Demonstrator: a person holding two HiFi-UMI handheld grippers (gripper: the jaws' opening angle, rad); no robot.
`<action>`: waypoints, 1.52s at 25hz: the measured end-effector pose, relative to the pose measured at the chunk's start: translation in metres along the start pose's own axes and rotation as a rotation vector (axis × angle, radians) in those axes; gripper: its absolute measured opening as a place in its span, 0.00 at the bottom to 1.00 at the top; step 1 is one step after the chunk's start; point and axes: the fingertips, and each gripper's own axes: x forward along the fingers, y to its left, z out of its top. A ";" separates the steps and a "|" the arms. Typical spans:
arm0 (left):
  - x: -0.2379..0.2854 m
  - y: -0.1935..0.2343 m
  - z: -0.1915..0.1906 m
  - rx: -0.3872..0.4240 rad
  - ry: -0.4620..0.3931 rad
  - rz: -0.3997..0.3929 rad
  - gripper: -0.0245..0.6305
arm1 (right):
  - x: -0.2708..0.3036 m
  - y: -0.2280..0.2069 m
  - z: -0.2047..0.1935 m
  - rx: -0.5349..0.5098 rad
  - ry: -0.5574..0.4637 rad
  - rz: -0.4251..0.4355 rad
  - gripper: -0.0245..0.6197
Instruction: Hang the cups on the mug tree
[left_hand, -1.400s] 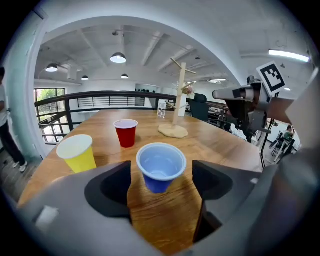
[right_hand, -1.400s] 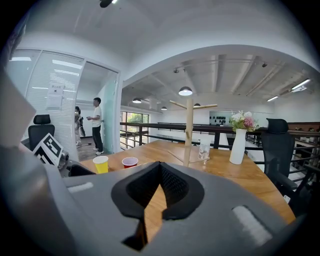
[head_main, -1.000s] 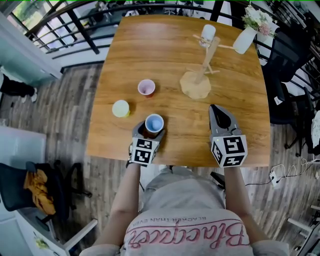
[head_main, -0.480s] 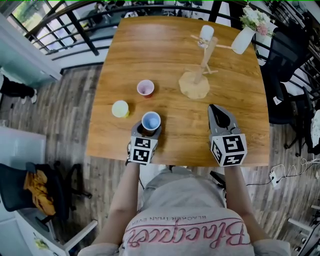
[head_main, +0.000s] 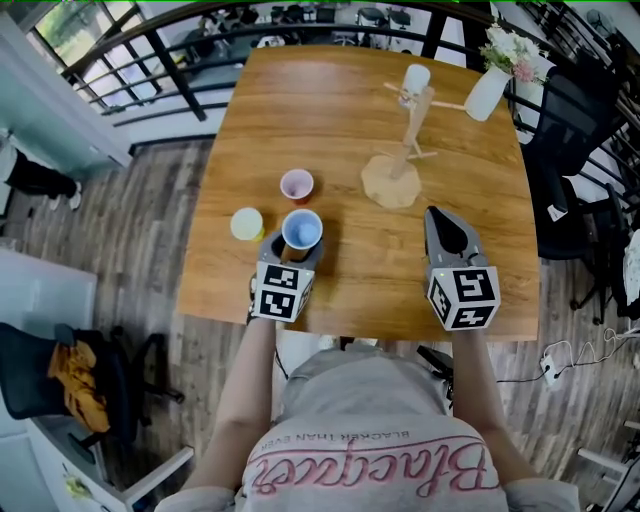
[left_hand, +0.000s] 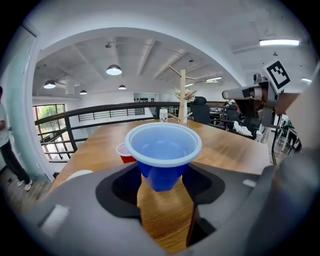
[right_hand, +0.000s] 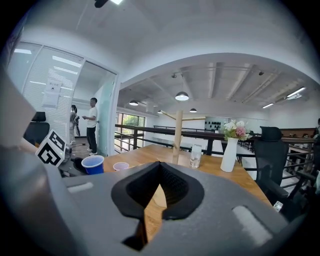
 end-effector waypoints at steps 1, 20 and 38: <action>0.000 0.002 0.006 0.000 -0.009 0.000 0.45 | 0.000 -0.001 0.001 0.007 -0.006 -0.003 0.04; -0.004 0.037 0.124 0.038 -0.178 0.078 0.45 | 0.003 -0.020 0.045 0.035 -0.128 -0.038 0.04; 0.043 0.024 0.208 0.202 -0.174 0.107 0.44 | 0.002 -0.044 0.056 0.070 -0.167 -0.035 0.04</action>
